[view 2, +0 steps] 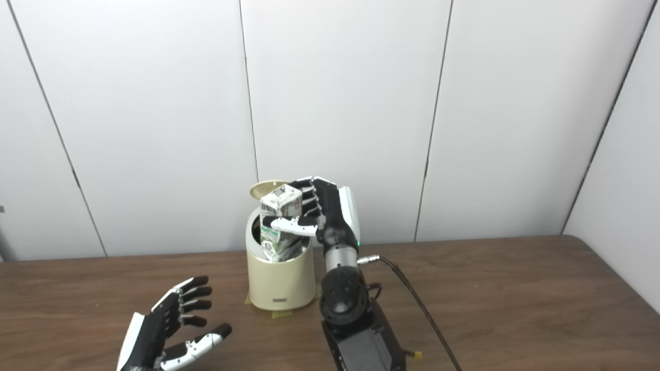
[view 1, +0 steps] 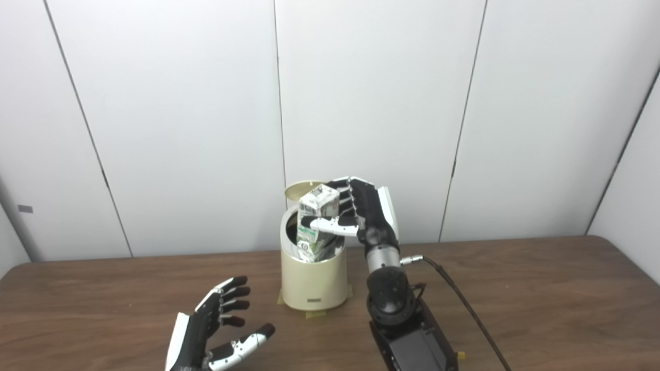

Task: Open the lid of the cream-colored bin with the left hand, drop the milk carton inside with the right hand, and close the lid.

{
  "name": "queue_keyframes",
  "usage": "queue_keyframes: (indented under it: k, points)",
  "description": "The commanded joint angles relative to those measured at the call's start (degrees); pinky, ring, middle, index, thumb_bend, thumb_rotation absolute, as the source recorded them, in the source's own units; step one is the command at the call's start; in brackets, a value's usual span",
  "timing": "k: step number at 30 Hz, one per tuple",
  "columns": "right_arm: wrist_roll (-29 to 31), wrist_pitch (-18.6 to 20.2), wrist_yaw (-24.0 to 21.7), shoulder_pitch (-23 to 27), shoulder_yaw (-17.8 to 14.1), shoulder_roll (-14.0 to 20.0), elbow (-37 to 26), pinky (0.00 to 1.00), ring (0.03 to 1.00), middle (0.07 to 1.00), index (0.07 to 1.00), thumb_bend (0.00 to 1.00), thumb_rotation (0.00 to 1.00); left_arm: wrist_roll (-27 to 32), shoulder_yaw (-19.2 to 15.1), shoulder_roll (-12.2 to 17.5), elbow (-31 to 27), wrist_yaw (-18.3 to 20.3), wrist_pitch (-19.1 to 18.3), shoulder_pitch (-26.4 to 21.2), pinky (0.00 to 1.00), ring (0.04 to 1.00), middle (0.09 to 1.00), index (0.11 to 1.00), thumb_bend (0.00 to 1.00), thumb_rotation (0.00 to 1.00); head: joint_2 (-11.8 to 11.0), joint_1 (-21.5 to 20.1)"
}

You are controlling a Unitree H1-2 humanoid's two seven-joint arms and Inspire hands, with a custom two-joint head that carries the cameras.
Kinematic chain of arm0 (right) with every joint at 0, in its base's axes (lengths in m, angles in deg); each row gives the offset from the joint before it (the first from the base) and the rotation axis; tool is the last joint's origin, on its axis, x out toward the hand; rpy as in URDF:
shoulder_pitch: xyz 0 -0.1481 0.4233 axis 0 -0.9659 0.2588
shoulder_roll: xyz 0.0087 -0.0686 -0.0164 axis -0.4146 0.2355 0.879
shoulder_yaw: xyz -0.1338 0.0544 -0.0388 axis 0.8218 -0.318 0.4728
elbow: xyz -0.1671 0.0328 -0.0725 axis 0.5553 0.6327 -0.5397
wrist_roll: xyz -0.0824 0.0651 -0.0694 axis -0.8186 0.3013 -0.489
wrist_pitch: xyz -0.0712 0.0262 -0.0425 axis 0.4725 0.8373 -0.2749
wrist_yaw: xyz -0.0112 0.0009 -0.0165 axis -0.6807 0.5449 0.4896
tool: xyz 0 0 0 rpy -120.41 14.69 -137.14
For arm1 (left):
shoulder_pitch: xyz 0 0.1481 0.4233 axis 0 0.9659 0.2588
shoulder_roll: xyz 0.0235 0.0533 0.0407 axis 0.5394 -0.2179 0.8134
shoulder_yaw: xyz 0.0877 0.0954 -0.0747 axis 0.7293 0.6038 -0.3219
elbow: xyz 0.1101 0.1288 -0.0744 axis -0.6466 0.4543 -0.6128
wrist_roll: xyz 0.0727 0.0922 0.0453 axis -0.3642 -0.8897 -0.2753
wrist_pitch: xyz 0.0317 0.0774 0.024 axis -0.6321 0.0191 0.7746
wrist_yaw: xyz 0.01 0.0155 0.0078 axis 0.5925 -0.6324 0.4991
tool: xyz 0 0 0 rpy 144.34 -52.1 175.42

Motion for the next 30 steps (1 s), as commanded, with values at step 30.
queue_keyframes:
  k: [30]
  points:
    - [0.12, -15.2, 11.06, 8.37, -0.64, -1.2, 13.56, 0.31, 0.358, 0.437, 0.528, 0.52, 0.0, -0.84, 0.72, -0.42, -4.57, -0.37, 0.43, -0.2, 0.58, 0.703, 0.763, 0.792, 0.73, 0.11, 0.92, 0.94]
